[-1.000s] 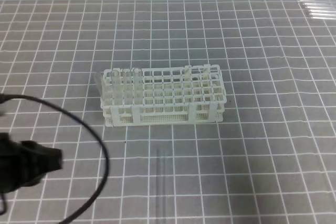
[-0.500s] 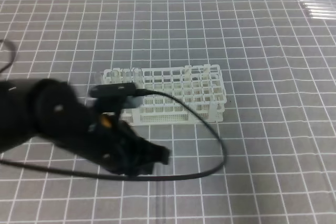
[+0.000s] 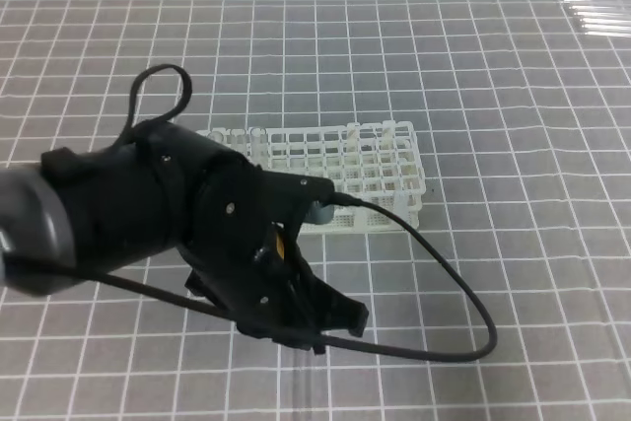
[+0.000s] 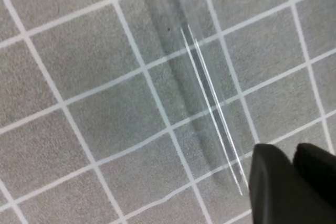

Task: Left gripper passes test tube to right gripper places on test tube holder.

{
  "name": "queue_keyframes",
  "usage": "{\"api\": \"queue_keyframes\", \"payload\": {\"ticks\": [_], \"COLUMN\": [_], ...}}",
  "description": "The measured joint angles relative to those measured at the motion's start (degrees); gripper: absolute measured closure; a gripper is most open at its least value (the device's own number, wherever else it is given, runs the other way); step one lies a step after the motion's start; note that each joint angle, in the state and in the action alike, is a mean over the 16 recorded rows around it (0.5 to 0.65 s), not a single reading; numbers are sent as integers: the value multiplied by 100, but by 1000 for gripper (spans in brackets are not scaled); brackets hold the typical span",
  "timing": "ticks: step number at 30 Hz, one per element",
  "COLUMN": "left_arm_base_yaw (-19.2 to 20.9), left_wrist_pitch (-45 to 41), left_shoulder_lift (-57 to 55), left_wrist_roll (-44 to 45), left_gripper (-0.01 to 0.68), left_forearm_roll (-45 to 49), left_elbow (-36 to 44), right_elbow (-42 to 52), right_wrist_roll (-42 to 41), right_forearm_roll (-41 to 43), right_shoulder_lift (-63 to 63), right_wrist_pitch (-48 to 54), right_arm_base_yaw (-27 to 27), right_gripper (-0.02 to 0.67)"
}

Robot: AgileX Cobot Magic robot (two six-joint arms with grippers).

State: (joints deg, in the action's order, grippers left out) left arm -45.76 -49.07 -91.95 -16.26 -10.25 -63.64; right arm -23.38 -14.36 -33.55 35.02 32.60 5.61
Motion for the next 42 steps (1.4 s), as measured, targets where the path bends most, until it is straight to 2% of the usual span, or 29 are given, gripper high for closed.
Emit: {"api": "queue_keyframes", "payload": {"ticks": [9, 13, 30, 42], "left_arm_base_yaw": [-8, -26, -588, -612], "left_wrist_pitch": [103, 122, -52, 53], "left_shoulder_lift": [-253, -354, -526, -832], "left_wrist_roll": [-43, -54, -863, -1086], "left_gripper": [328, 263, 241, 242], "left_forearm_roll": [-72, -120, 507, 773], "left_elbow": [-8, -9, -6, -7], "right_elbow": [0, 0, 0, 0], "right_wrist_roll": [0, 0, 0, 0], "right_forearm_roll": [-2, -5, -80, -167], "right_shoulder_lift": [0, 0, 0, 0], "right_wrist_pitch": [0, 0, 0, 49], "right_arm_base_yaw": [0, 0, 0, 0], "right_gripper": [662, 662, 662, 662]}}
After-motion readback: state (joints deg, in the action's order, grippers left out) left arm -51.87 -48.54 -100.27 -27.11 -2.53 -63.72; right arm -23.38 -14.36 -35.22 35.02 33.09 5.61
